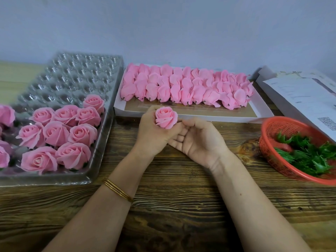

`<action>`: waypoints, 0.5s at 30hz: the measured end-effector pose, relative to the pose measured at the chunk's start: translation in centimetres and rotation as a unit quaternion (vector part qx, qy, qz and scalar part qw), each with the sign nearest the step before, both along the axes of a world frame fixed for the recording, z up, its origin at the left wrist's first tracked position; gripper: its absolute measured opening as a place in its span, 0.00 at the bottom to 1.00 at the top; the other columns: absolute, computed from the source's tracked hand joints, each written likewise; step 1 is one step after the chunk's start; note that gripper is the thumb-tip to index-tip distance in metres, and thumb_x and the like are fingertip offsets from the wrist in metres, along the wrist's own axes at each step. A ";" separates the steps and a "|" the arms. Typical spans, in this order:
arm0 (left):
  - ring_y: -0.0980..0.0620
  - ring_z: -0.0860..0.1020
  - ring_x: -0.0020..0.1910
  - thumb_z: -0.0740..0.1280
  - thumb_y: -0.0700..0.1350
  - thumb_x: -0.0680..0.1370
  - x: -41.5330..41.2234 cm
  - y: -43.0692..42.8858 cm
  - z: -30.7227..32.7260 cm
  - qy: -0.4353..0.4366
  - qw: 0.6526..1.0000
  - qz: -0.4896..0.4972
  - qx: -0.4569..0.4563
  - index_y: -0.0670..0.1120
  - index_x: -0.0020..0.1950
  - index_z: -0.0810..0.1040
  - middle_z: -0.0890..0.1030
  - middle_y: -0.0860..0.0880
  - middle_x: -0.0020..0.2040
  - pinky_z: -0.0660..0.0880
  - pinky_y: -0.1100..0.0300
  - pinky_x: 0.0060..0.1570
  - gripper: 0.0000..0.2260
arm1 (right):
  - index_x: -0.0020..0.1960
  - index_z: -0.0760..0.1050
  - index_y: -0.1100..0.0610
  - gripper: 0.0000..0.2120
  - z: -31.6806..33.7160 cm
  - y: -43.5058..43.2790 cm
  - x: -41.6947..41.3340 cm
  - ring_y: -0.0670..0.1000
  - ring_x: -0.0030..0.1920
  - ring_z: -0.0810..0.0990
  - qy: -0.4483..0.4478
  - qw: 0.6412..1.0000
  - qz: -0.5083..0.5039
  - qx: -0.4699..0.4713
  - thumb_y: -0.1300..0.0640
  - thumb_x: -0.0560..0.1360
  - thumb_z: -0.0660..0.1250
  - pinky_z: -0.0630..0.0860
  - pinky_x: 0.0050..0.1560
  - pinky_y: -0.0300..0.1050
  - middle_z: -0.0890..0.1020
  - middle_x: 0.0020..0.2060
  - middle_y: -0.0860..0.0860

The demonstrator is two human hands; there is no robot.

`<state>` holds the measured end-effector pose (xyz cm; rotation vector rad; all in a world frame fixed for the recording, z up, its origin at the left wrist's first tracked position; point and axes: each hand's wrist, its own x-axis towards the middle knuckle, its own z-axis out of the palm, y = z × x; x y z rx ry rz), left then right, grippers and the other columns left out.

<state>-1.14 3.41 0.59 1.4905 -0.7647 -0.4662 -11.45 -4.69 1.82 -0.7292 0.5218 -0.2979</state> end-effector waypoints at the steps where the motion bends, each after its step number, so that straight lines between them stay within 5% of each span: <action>1: 0.53 0.81 0.44 0.79 0.36 0.68 0.0 0.0 0.0 0.002 1.000 -0.002 -0.003 0.36 0.53 0.78 0.82 0.44 0.45 0.78 0.64 0.44 0.17 | 0.58 0.77 0.65 0.19 -0.1 -0.1 0.0 0.57 0.51 0.81 -0.002 1.000 0.008 0.029 0.57 0.70 0.61 0.75 0.61 0.52 0.82 0.50 0.61; 6: 0.61 0.79 0.38 0.80 0.37 0.67 0.0 -0.1 0.0 0.006 1.000 -0.025 -0.008 0.36 0.51 0.78 0.80 0.49 0.41 0.75 0.70 0.40 0.17 | 0.68 0.71 0.63 0.25 -0.3 -0.5 -0.2 0.56 0.56 0.78 0.000 0.995 0.048 0.083 0.58 0.72 0.60 0.73 0.63 0.50 0.78 0.57 0.61; 11: 0.58 0.79 0.39 0.80 0.39 0.67 -0.2 -0.1 0.0 0.024 0.998 -0.056 -0.008 0.39 0.50 0.78 0.80 0.48 0.41 0.77 0.67 0.43 0.17 | 0.59 0.79 0.66 0.17 -0.8 -0.6 -0.4 0.54 0.54 0.81 -0.032 0.992 0.070 0.105 0.63 0.73 0.62 0.76 0.61 0.48 0.81 0.56 0.60; 15: 0.55 0.79 0.38 0.79 0.47 0.64 -0.4 0.1 0.5 0.054 0.994 -0.082 -0.037 0.34 0.50 0.77 0.79 0.47 0.38 0.79 0.65 0.43 0.23 | 0.61 0.78 0.64 0.23 -1.0 -0.4 -0.6 0.53 0.55 0.81 -0.064 0.989 0.091 0.095 0.63 0.67 0.70 0.78 0.58 0.47 0.80 0.57 0.59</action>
